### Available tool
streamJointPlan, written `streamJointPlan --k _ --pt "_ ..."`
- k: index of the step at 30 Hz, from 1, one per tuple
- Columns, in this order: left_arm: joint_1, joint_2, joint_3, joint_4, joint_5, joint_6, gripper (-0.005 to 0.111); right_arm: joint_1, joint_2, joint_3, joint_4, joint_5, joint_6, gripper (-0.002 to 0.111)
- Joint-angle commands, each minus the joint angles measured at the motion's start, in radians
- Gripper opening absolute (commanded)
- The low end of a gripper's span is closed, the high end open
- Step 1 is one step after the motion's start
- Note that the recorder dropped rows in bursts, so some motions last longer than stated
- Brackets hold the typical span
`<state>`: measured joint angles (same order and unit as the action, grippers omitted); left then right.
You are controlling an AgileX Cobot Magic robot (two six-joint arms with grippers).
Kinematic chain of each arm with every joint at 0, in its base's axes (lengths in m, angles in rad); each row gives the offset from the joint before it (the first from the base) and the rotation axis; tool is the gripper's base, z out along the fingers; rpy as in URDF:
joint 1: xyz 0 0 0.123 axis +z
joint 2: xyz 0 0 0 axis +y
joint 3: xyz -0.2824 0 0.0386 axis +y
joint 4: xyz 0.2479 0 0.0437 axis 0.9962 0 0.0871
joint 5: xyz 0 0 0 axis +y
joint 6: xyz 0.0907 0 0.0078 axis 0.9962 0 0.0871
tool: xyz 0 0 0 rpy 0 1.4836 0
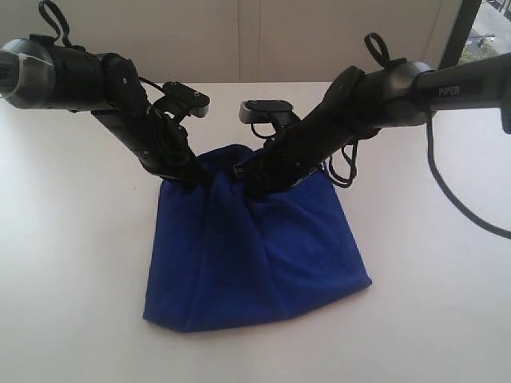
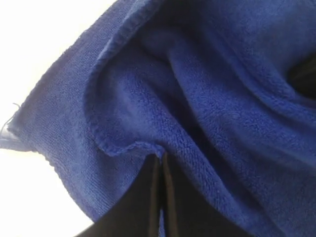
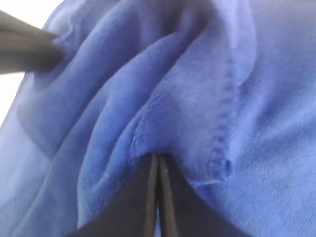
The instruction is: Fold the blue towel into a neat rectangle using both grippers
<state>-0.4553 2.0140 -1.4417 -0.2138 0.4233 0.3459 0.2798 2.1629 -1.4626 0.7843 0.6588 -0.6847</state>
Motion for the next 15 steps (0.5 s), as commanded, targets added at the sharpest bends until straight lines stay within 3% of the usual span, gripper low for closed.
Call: streamJointPlan --k 1,5,15 --pt "0.001 -0.011 -0.003 -0.009 0.011 -0.009 0.0 -0.001 -0.022 -0.001 0.011 0.13 -0.114 0.0" --pt "0.001 -0.011 -0.003 -0.009 0.011 -0.009 0.0 -0.001 -0.022 -0.001 0.02 0.206 -0.183 0.0" --pt "0.001 -0.011 -0.003 -0.009 0.011 -0.009 0.0 -0.089 -0.131 -0.007 -0.007 0.103 -0.091 0.0"
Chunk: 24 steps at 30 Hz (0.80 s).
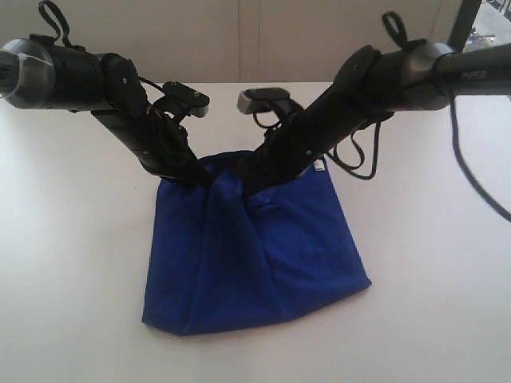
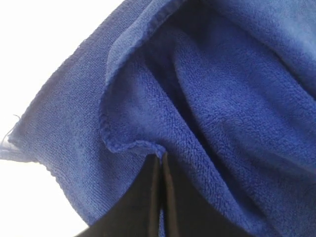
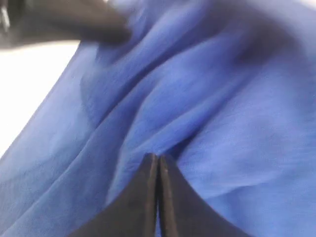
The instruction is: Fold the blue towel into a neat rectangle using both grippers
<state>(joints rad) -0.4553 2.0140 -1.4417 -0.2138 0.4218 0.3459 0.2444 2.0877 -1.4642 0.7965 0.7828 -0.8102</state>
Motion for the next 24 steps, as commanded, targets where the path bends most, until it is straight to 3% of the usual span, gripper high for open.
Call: streamJointPlan --k 1,5,15,21,24 --pt "0.001 -0.011 -0.003 -0.009 0.012 -0.009 0.0 -0.064 -0.062 -0.005 -0.028 -0.022 0.045 0.0" --pt "0.001 -0.011 -0.003 -0.009 0.012 -0.009 0.0 -0.094 -0.052 0.001 -0.031 -0.031 0.088 0.003" --pt "0.001 -0.011 -0.003 -0.009 0.012 -0.009 0.0 -0.081 0.048 0.001 0.026 -0.035 0.099 0.039" --pt "0.001 -0.011 -0.003 -0.009 0.012 -0.009 0.0 -0.081 0.088 0.001 0.088 -0.069 0.095 0.041" --pt "0.001 -0.011 -0.003 -0.009 0.012 -0.009 0.0 -0.077 0.093 0.001 0.146 -0.059 0.039 0.037"
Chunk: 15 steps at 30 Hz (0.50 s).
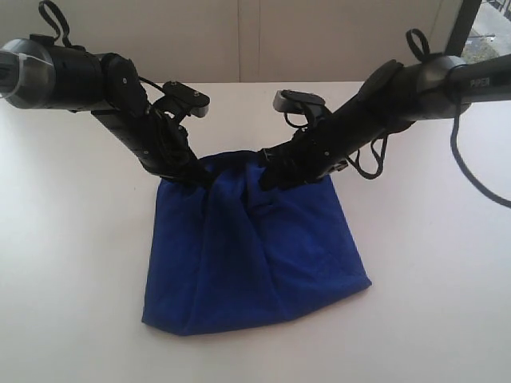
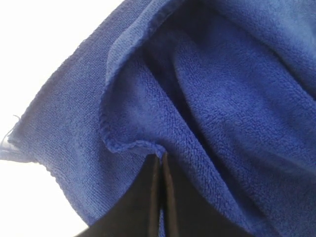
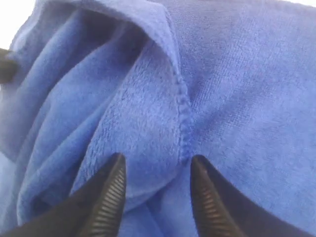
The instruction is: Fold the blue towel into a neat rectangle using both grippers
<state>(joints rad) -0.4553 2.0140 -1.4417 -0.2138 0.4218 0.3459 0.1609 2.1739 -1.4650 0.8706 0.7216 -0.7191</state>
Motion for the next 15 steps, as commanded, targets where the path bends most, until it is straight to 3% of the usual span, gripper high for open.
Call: streamJointPlan --k 1,7,15 --pt "0.001 -0.011 -0.003 -0.009 0.012 -0.009 0.0 0.008 0.006 0.002 0.084 0.008 -0.066 0.034" --pt "0.001 -0.011 -0.003 -0.009 0.012 -0.011 0.0 0.008 -0.008 0.002 0.079 0.014 -0.089 0.0" --pt "0.001 -0.011 -0.003 -0.009 0.018 -0.011 0.0 -0.001 -0.127 0.002 -0.03 0.032 -0.089 0.0"
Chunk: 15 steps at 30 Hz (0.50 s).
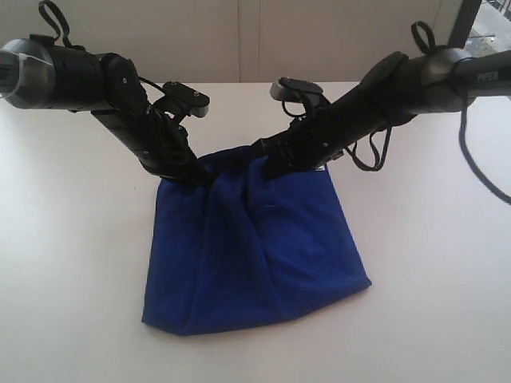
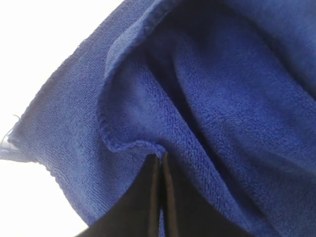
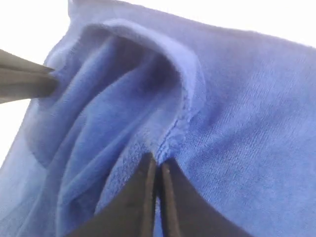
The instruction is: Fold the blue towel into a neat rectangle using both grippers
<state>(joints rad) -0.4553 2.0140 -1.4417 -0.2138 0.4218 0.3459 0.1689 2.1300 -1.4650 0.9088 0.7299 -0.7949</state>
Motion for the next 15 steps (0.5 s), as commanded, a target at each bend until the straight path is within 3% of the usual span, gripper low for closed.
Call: streamJointPlan --k 1,7,15 --pt "0.001 -0.011 -0.003 -0.009 0.018 -0.013 0.0 -0.009 -0.1 0.002 -0.078 0.037 -0.013 0.0" --pt "0.001 -0.011 -0.003 -0.009 0.018 -0.017 0.0 -0.002 -0.163 0.002 -0.13 0.196 0.046 0.0" --pt "0.001 -0.011 -0.003 -0.009 0.018 -0.033 0.0 0.075 -0.078 0.002 -0.184 0.211 0.137 0.0"
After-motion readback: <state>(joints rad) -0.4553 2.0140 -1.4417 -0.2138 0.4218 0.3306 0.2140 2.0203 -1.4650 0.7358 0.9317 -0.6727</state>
